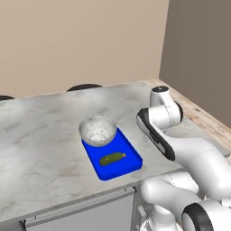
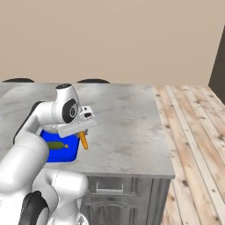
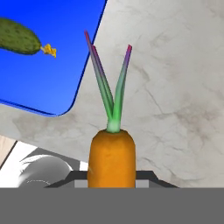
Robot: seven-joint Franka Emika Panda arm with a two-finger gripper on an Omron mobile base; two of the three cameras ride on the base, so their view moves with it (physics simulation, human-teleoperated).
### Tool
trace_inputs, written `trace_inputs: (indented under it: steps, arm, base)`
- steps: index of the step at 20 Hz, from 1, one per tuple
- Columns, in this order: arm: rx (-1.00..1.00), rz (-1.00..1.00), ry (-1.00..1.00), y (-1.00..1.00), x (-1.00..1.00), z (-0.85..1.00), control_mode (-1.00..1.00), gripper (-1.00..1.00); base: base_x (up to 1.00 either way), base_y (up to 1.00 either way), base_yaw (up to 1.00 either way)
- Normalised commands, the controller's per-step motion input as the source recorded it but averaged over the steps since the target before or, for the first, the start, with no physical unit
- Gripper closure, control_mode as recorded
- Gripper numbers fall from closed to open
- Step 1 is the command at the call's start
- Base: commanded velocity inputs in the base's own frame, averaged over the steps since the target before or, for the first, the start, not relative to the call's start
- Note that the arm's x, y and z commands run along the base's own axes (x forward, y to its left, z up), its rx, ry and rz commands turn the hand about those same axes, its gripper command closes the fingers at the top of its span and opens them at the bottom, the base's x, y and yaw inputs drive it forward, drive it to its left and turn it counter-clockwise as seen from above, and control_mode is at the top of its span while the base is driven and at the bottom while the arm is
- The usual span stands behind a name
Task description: Place the two vegetables and bowl onto the tray for setting up a vegetable dip station.
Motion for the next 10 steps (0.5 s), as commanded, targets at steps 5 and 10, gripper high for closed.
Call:
trace_inputs:
  steps: [5, 10]
  arm:
    - [-0.13, 0.10, -0.01, 0.33, 0.00, 0.07, -1.00, 1.00]
    - [-0.10, 0.22, -0.01, 0.31, -0.02, 0.05, -1.00, 1.00]
  base:
    - [0.00, 0.00, 0.00]
    - [0.00, 0.00, 0.00]
